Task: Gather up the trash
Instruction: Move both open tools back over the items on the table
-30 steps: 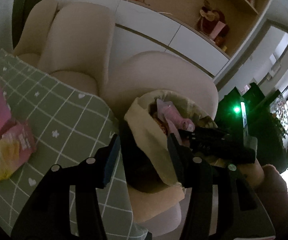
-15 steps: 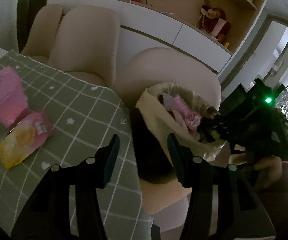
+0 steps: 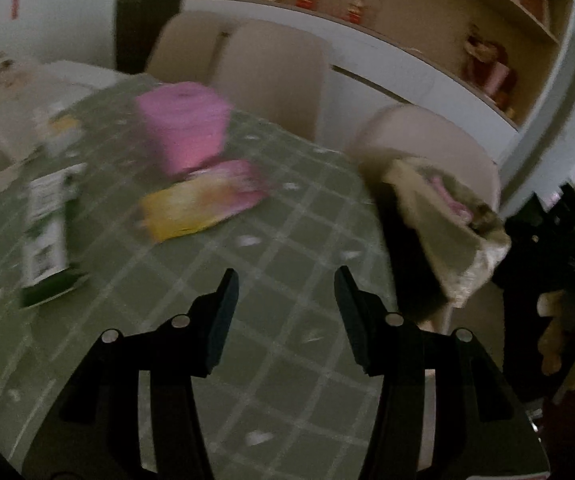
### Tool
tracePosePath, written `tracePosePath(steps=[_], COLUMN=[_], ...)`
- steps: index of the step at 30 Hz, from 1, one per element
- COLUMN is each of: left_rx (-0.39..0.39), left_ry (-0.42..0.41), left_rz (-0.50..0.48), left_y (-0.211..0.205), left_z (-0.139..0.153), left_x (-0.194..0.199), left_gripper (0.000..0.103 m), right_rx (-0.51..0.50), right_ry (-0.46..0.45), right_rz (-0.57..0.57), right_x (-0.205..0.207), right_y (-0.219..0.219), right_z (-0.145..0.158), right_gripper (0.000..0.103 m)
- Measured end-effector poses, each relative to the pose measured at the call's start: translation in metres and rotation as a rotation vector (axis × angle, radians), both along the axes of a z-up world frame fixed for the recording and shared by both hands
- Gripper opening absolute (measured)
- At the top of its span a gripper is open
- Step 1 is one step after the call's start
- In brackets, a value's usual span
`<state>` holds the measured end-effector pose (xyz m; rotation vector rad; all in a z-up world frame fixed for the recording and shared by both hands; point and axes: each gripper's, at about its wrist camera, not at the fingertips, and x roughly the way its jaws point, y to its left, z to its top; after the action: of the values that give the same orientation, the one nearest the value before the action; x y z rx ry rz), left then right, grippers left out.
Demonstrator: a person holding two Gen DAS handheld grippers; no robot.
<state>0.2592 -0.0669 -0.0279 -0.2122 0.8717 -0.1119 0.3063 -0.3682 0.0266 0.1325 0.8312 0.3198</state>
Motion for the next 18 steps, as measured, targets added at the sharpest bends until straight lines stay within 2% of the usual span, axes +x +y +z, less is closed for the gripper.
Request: tracePosePath(steps=[5, 9, 11, 15, 18], left_rx=[0.040, 0.071, 0.077, 0.032, 0.009], left_ry=[-0.011, -0.031, -0.040, -0.008, 0.035], left_rz=[0.093, 0.137, 0.196, 0.324, 0.384], left_y=[0.057, 0.099, 0.124, 0.170, 0.194], left_z=[-0.005, -0.005, -0.005, -0.015, -0.031], left_x=[-0.011, -0.011, -0.011, 0.000, 0.019], left_gripper=[0.047, 0.047, 0.048, 0.048, 0.054], right_rx=[-0.012, -0.019, -0.040, -0.047, -0.069], right_ry=[-0.043, -0.041, -0.045, -0.004, 0.041], right_rz=[0.044, 0.060, 0.079, 0.132, 0.165], right_x=[-0.007, 0.000, 0.004, 0.013, 0.016], right_y=[0.035, 0.059, 0.075, 0.105, 0.125], right_z=[0.003, -0.002, -0.008, -0.027, -0.045], right_gripper=[0.066, 0.066, 0.066, 0.066, 0.066])
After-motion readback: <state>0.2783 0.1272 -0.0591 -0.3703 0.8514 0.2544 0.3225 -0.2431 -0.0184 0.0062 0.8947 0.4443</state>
